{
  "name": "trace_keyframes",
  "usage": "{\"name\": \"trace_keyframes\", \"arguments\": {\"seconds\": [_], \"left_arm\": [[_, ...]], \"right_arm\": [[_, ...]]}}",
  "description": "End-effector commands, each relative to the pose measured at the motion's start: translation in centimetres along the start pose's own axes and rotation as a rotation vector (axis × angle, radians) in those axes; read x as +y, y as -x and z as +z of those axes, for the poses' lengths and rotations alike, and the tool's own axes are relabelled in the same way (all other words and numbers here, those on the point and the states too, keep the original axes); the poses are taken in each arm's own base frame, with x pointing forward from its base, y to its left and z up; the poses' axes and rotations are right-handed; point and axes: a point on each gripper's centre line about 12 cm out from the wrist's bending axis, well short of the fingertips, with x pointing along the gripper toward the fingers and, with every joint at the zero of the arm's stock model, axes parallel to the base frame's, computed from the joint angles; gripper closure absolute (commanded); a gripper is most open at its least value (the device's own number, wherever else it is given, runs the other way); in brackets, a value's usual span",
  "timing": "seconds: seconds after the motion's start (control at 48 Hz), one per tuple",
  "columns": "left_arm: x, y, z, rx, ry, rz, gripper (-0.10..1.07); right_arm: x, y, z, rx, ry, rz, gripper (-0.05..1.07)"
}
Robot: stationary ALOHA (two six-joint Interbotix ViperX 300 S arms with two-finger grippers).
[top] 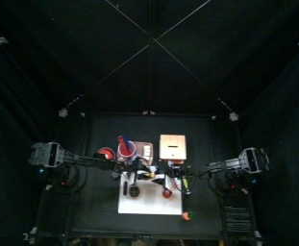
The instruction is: Pull apart the egg and rice
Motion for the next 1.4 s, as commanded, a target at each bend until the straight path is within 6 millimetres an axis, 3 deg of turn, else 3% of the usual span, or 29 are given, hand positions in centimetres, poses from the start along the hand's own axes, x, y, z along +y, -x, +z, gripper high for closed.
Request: {"name": "trace_keyframes", "arguments": {"seconds": [0.0,0.375,1.375], "left_arm": [[0.6,1.1,2.7,-0.096,-0.003,0.012,0.48],[0.5,1.3,3.1,-0.119,-0.004,0.003,0.48],[0.2,1.6,1.3,-0.075,0.004,-0.003,0.48]], "right_arm": [[0.5,-0.2,-1.5,0.052,0.008,0.002,0.52],[1.0,-0.4,-1.9,0.066,0.003,0.009,0.52],[1.5,0.7,0.1,0.001,0.047,0.027,0.52]]}}
